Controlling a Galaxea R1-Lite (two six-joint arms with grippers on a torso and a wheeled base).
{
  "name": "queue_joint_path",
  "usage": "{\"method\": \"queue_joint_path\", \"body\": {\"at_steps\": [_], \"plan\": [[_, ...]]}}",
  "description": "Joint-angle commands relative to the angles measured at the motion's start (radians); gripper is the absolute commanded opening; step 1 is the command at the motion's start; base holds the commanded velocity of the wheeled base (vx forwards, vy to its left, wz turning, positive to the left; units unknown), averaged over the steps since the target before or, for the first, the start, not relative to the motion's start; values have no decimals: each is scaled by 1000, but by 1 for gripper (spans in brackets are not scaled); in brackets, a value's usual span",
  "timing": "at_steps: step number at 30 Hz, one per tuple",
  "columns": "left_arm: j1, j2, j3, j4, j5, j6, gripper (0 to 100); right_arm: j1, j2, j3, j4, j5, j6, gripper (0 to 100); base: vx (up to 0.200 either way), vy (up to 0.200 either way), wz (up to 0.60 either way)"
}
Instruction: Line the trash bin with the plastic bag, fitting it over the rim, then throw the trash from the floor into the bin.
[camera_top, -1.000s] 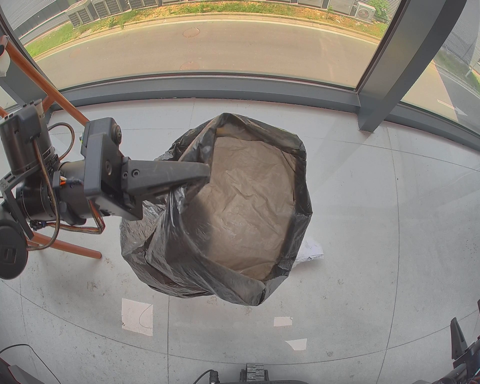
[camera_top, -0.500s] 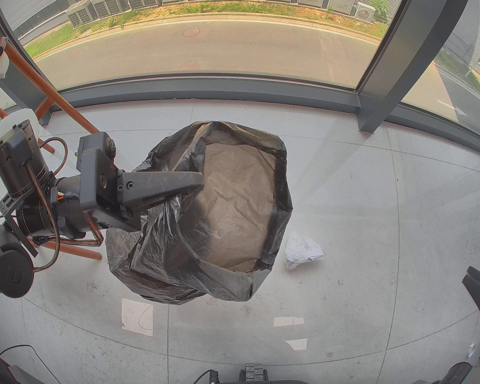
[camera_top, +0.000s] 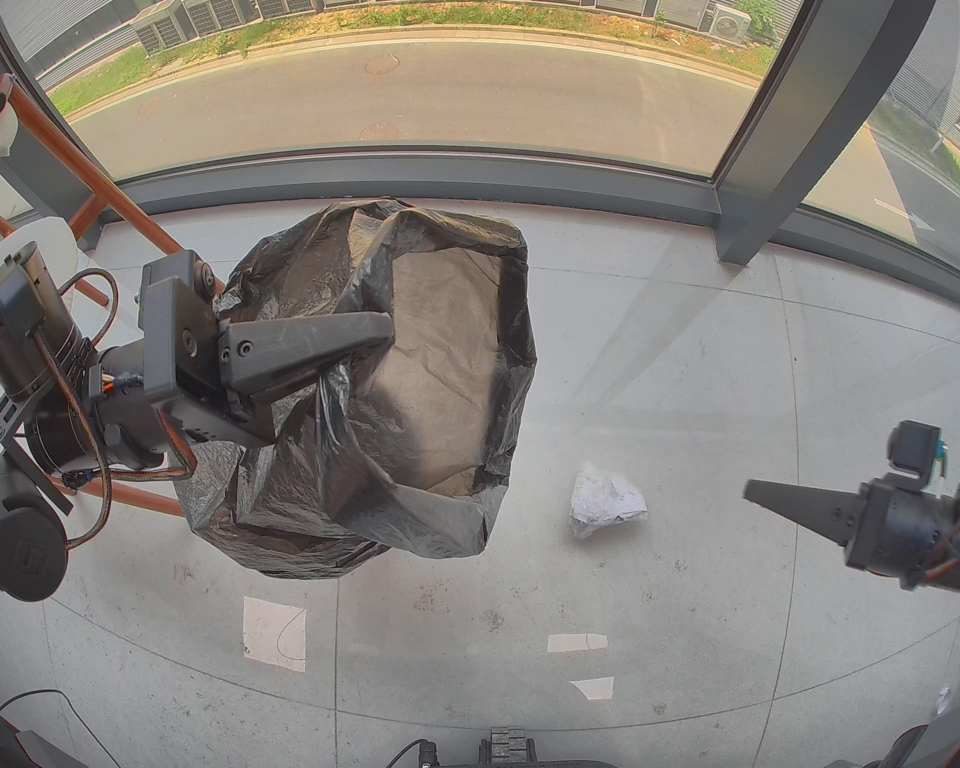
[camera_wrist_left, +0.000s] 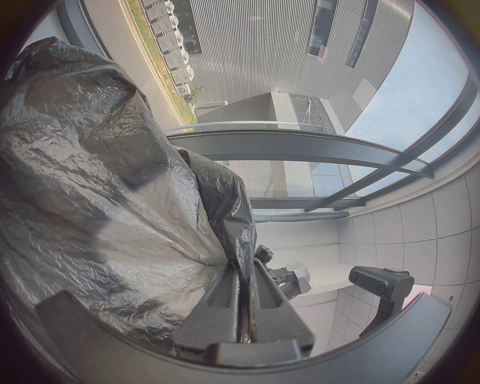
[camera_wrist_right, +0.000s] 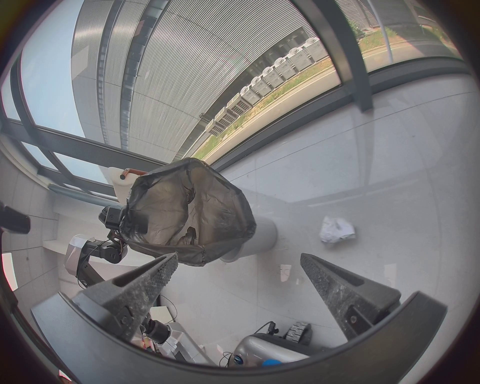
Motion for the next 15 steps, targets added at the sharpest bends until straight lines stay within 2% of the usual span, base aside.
{"method": "queue_joint_path", "body": {"at_steps": [1, 3, 7, 10, 15], "plan": [[-2, -6, 5, -31, 4, -47, 0, 16, 478, -56, -323, 100, 24, 100, 0, 0, 0], [-3, -6, 1, -31, 0, -56, 0, 20, 540, -59, -400, 119, 26, 100, 0, 0, 0], [-6, -5, 2, -31, -29, -61, 0, 22, 597, -59, -460, 158, 24, 100, 0, 0, 0], [-8, 2, 9, -31, -67, -61, 0, 20, 632, -56, -507, 170, 24, 100, 0, 0, 0], [-14, 8, 10, -31, -79, -61, 0, 17, 704, -61, -586, 172, 26, 100, 0, 0, 0]]}}
